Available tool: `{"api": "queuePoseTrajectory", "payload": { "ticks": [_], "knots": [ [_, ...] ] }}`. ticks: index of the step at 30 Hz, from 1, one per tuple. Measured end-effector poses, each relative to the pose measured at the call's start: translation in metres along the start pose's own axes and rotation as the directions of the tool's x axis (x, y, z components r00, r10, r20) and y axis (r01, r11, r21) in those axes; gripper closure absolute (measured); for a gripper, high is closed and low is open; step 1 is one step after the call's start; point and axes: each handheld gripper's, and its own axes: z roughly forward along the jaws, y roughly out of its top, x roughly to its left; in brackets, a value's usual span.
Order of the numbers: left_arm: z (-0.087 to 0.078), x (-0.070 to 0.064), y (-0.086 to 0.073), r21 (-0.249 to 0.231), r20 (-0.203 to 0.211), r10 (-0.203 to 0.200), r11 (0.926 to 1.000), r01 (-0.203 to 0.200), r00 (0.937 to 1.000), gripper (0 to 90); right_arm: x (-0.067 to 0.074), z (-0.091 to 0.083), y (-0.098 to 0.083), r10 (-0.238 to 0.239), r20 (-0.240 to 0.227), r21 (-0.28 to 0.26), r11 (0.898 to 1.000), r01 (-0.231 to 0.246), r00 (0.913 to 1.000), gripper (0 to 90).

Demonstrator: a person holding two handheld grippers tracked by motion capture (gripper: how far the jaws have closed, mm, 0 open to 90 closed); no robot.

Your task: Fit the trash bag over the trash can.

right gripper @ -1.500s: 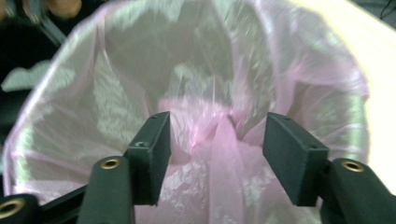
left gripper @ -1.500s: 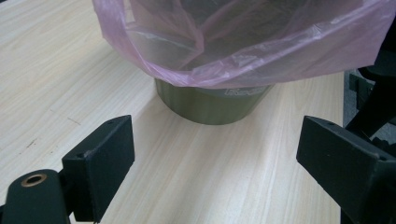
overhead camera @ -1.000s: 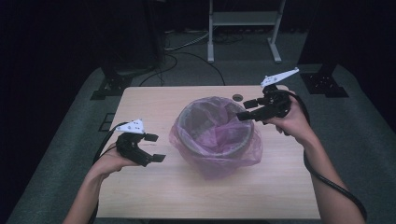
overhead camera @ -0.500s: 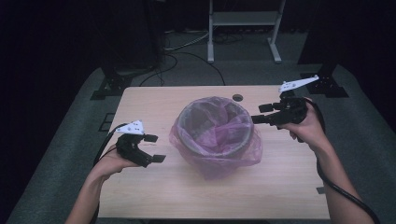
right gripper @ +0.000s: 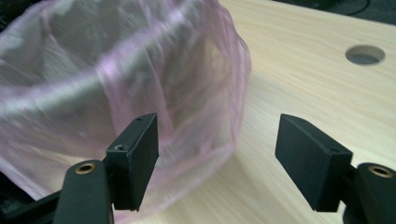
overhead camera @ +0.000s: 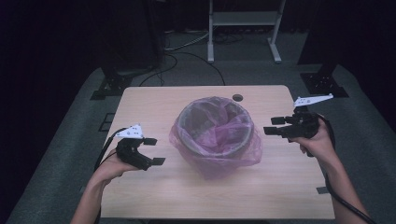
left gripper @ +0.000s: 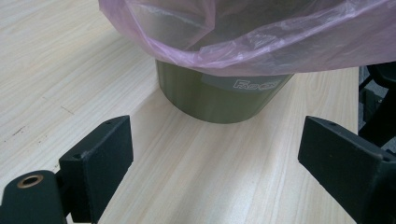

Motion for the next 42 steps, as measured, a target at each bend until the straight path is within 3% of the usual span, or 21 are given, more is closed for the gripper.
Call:
{"api": "queuePoseTrajectory", "payload": {
  "ticks": [7, 17, 42],
  "knots": [
    [0.001, 0.004, -0.010, -0.015, -0.038, -0.024, 0.9996, 0.023, 0.9990, 9.0, -0.008, 0.001, -0.024, 0.032, 0.000, -0.022, 0.999, -0.032, 0.9995, 29.4],
    [0.002, 0.005, -0.023, -0.022, -0.053, -0.044, 0.9988, 0.043, 0.9976, 9.0, -0.014, 0.001, -0.051, 0.072, 0.009, -0.039, 0.997, -0.071, 0.9974, 29.3],
    [0.006, -0.002, -0.056, 0.004, -0.104, -0.059, 0.9982, 0.060, 0.9929, 9.0, -0.009, 0.006, -0.110, 0.119, 0.051, -0.050, 0.992, -0.117, 0.9916, 28.5]
  ]
}}
